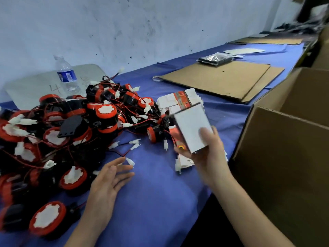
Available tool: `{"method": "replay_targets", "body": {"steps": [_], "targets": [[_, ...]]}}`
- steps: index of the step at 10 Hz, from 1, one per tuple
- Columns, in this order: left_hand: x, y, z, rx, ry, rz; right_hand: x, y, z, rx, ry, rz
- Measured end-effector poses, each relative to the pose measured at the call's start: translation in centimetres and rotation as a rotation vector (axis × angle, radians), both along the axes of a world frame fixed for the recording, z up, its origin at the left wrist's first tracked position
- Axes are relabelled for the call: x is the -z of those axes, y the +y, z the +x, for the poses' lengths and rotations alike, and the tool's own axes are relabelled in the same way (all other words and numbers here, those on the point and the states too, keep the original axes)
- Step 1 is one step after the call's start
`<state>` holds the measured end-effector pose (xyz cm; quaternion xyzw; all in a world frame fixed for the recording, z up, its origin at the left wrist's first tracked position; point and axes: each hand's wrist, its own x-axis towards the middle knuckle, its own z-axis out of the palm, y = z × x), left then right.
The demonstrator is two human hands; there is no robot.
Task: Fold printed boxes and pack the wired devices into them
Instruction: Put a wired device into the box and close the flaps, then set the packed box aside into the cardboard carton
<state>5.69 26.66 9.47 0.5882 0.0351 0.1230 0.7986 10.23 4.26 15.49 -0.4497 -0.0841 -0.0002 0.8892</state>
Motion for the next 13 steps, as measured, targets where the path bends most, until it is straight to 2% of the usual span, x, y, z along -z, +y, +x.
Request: {"method": "replay_targets", "body": {"steps": [1,2,3,4,5,6,7,8,10,11,12,13], "targets": [[0.1,-0.1,-0.1,-0.013,-0.008,-0.023,-4.7,-3.9,2.5,0.134,0.035,0.451],[0.1,0.0,-0.1,-0.018,-0.002,-0.014,-8.3,-8.2,5.0,0.311,0.035,0.807],[0.4,0.1,-0.2,-0.002,0.000,-0.004,-9.7,-10.6,6.3,0.361,0.066,0.937],[0.6,0.1,-0.1,0.011,-0.002,0.025,-8.7,-10.1,6.7,0.217,0.139,0.842],[0.4,0.0,-0.2,0.017,-0.003,0.035,-6.1,-7.1,6.4,0.168,0.083,-0.051],[0.3,-0.2,-0.5,0.013,-0.018,0.046,-1.0,-5.1,6.5,-0.229,-0.134,-1.444],[0.3,-0.3,-0.7,0.016,-0.031,0.058,1.3,-4.7,6.5,-0.459,-0.017,-1.972],[0.3,-0.2,-0.7,0.015,-0.043,0.085,0.7,-5.2,6.8,-0.460,-0.082,-1.927],[0.7,-0.1,-0.8,0.013,-0.044,0.157,-1.4,-6.4,7.2,-0.508,-0.091,-1.940],[0.7,-0.1,-0.9,0.013,-0.046,0.195,-2.8,-7.1,7.2,-0.440,-0.198,-1.768],[0.7,-0.2,-1.1,0.004,-0.051,0.247,-3.2,-7.4,6.8,0.113,-0.299,-1.608],[0.4,-0.6,-1.4,-0.029,-0.076,0.323,-2.9,-5.8,4.9,0.671,-0.425,-1.260]]}}
